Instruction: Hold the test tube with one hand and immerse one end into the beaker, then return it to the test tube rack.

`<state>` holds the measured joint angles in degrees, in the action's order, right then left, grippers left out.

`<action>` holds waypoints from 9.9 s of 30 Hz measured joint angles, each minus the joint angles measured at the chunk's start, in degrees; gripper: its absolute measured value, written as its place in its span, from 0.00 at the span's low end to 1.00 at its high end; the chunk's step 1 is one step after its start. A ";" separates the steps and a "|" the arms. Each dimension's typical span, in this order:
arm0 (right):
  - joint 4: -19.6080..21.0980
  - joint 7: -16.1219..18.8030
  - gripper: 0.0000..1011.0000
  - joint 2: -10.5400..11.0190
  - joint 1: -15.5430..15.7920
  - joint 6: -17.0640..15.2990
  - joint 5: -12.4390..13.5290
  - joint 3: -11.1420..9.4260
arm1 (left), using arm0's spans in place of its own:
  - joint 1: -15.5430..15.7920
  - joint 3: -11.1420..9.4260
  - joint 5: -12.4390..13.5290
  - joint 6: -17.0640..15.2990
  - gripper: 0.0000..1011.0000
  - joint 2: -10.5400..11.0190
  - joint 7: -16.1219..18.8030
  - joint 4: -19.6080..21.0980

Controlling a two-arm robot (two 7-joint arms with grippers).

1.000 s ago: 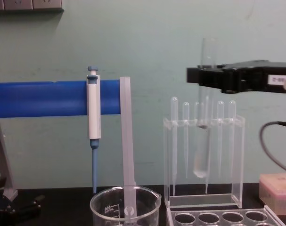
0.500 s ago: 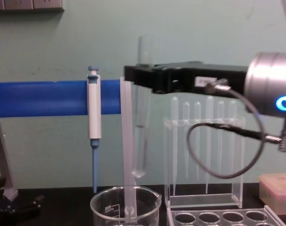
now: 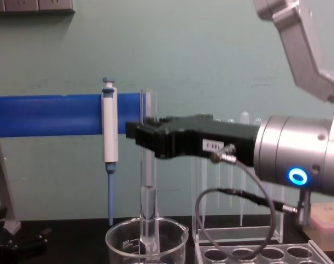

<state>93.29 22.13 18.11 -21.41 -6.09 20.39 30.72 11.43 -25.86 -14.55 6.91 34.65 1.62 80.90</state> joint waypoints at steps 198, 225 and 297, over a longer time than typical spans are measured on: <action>-9.16 2.05 0.23 -3.50 3.82 7.50 -5.97 -0.46 | 0.00 0.00 0.00 0.00 0.99 0.00 0.00 0.00; -9.16 2.05 0.23 -3.50 3.82 7.50 -5.97 -0.46 | 0.00 0.00 0.00 0.00 0.99 0.00 0.00 0.00; -9.16 2.05 0.23 -3.50 3.82 7.50 -5.97 -0.46 | 0.00 0.00 0.00 0.00 0.99 0.00 0.00 0.00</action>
<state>84.14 24.18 14.60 -17.58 1.41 14.42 30.26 11.43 -25.86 -14.54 6.90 34.65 1.62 80.90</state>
